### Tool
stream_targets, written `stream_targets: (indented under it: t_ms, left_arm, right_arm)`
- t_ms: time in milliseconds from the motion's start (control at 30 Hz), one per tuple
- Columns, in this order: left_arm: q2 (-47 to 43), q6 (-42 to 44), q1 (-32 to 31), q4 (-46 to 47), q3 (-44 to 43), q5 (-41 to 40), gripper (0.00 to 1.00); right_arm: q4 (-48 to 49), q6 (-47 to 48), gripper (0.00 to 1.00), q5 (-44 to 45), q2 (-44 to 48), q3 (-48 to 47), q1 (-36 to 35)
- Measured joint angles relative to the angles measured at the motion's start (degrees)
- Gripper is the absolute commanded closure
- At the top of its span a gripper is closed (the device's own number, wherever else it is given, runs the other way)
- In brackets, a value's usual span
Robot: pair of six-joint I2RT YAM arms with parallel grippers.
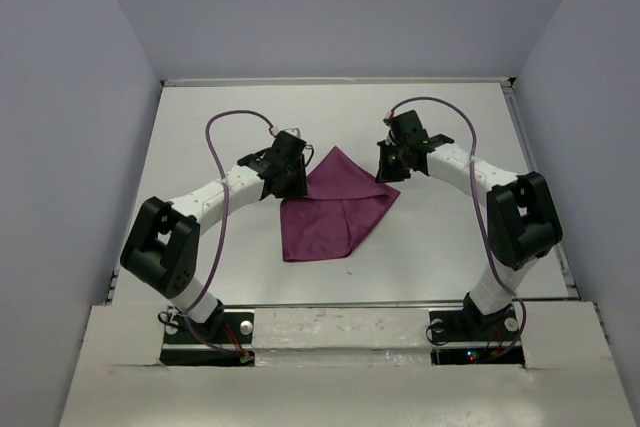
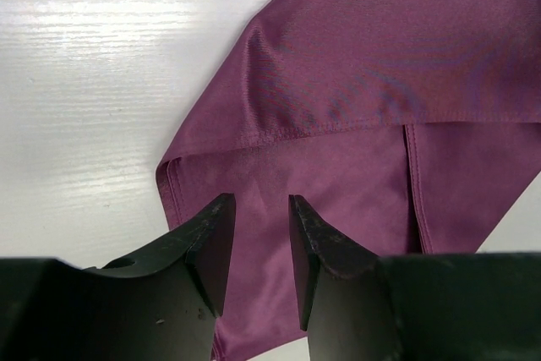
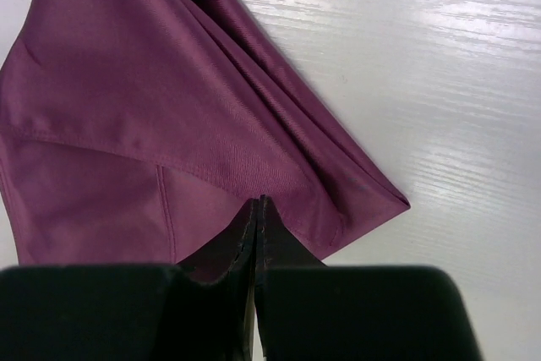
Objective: Fold the napkin, place the utensils inside, and roll it up
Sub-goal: Adjust the napkin at the center of the board.
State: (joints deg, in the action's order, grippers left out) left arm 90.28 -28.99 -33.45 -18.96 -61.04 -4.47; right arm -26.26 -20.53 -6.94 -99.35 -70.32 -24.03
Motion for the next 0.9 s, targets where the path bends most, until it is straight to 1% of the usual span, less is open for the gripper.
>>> stream_targets:
  t_ms: [167,333,533,900]
  left_arm:
    - [-0.1,0.0,-1.1,0.0,0.8,0.7,0.57]
    - [-1.5,0.0,-4.1,-0.6,5.3,2.3,0.57]
    - [-2.5,0.0,-5.6,-1.0,8.7,3.8,0.57]
    - [-1.9,-0.7,-5.6,0.2,12.9,3.8,0.58]
  right_arm:
    - [0.0,0.6,0.99,-1.1,-0.6,0.0,-0.2]
    - [-0.1,0.8,0.99,-0.7,-2.0,0.0,-0.3]
    - [-0.4,0.8,0.99,0.9,-4.1,0.0,-0.4]
    - [-0.3,0.8,0.99,8.3,-6.1,0.0,-0.4]
